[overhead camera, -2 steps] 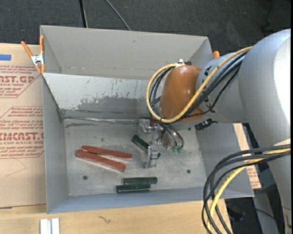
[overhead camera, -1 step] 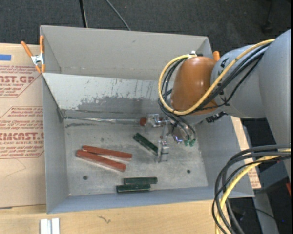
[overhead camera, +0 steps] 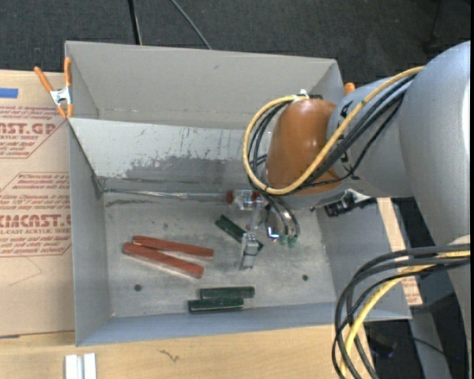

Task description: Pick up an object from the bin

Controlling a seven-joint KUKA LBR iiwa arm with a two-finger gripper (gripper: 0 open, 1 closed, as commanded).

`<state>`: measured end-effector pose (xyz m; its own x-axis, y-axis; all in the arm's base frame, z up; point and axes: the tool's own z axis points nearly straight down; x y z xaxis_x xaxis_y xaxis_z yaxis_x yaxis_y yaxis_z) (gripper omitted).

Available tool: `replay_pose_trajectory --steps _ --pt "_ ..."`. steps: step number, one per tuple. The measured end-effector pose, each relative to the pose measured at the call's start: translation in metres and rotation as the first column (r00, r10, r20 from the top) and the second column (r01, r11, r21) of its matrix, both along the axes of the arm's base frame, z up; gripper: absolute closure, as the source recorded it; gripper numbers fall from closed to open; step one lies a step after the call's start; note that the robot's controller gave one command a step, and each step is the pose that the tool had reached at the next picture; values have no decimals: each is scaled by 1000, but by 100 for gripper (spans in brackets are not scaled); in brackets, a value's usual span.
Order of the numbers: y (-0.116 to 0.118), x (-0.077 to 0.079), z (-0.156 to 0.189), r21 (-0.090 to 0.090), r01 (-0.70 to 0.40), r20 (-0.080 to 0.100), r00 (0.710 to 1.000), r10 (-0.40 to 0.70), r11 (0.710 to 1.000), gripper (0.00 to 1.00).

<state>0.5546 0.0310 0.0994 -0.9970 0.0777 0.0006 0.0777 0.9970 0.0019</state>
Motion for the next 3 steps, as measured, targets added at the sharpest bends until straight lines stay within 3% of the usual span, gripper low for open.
replay_pose_trajectory --steps 1,2,3 --pt "-13 21 -31 -2 239 -1 971 -239 971 0" --pt "-13 21 -31 -2 238 0 971 -238 971 0" --pt "-13 21 -30 -2 238 2 971 -238 971 100"
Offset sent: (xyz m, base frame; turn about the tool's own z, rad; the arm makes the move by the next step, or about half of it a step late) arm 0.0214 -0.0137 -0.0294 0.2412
